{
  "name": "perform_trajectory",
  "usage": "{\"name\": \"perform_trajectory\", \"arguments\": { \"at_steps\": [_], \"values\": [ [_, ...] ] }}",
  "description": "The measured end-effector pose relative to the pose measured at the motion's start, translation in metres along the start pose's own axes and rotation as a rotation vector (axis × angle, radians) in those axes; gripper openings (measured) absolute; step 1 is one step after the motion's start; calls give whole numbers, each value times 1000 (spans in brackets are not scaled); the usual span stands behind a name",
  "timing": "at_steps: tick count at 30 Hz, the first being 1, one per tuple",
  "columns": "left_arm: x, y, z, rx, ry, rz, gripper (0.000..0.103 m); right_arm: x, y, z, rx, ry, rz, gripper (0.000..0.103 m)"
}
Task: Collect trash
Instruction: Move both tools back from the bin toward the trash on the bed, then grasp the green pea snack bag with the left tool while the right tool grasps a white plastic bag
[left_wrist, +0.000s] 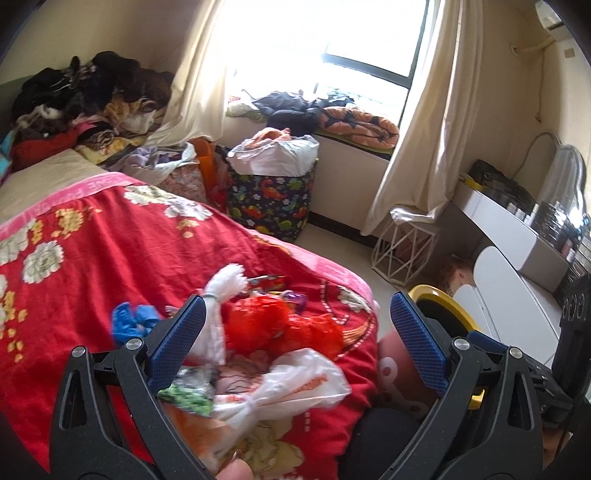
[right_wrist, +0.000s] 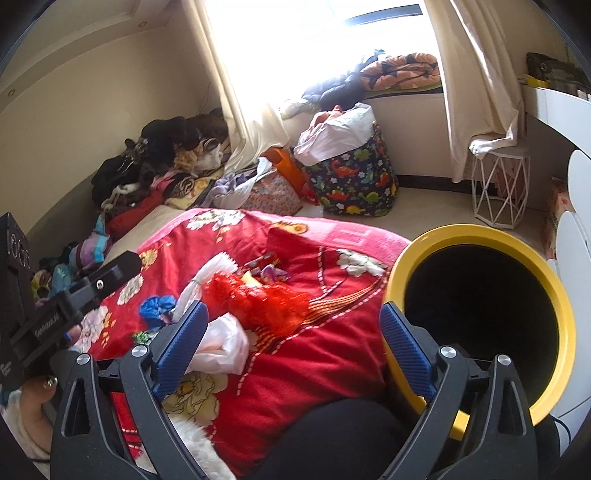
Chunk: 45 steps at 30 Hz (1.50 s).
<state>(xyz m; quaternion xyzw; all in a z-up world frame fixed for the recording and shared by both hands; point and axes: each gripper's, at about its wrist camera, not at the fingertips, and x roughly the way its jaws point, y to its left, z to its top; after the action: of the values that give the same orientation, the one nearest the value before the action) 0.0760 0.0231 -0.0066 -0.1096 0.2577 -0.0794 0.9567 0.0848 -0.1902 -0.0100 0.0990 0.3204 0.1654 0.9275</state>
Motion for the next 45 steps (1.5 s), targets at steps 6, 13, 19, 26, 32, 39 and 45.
{"name": "perform_trajectory", "arguments": {
  "at_steps": [6, 13, 19, 26, 32, 39, 45],
  "values": [
    [-6, 24, 1, -39, -3, 35, 92, 12, 18, -6, -31, 44, 17, 92],
    [-11, 53, -2, -90, 14, 72, 92, 34, 39, -14, -69, 109, 48, 92],
    [-11, 78, -7, -152, 59, 88, 92, 52, 50, -22, -95, 167, 61, 92],
    [-8, 99, -20, -217, 124, 60, 82, 73, 56, -28, -110, 216, 62, 92],
    [1, 99, -28, -226, 179, 9, 68, 92, 55, -31, -106, 258, 72, 92],
    [15, 87, -33, -188, 245, -25, 62, 111, 50, -35, -59, 318, 125, 74],
    [27, 82, -39, -166, 288, -14, 60, 113, 50, -40, -46, 337, 164, 60]
  ]
}}
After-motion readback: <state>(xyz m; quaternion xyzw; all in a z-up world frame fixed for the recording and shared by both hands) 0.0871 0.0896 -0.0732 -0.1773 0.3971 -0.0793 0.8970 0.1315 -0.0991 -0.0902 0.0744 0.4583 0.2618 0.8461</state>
